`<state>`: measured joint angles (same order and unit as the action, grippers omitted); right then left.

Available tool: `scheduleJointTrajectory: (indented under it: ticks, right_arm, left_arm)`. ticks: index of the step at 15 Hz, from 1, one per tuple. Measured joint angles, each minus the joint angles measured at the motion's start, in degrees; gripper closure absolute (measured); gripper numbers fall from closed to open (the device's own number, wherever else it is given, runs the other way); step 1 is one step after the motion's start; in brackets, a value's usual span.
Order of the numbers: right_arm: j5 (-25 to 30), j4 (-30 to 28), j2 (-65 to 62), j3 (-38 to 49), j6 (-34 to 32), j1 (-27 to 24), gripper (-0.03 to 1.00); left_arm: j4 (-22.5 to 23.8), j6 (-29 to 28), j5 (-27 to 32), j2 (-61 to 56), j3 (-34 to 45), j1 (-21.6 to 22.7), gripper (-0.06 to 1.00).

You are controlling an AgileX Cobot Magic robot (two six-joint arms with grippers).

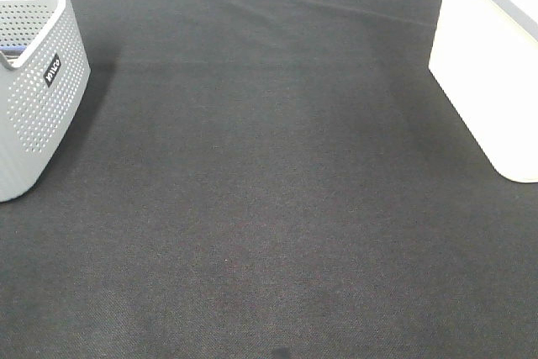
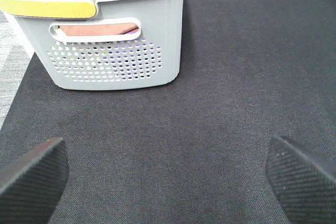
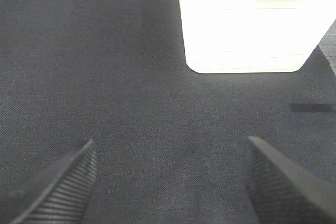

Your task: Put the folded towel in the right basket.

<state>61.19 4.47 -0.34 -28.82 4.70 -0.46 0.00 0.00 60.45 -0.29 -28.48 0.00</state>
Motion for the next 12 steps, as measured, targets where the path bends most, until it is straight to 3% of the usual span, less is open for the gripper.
scheduleJointTrajectory:
  ticks: [12]
  right_arm:
    - [0.0, 0.0, 0.0, 0.0, 0.0, 0.0, 0.24]
  left_arm:
    - [0.0, 0.0, 0.0, 0.0, 0.0, 0.0, -0.03]
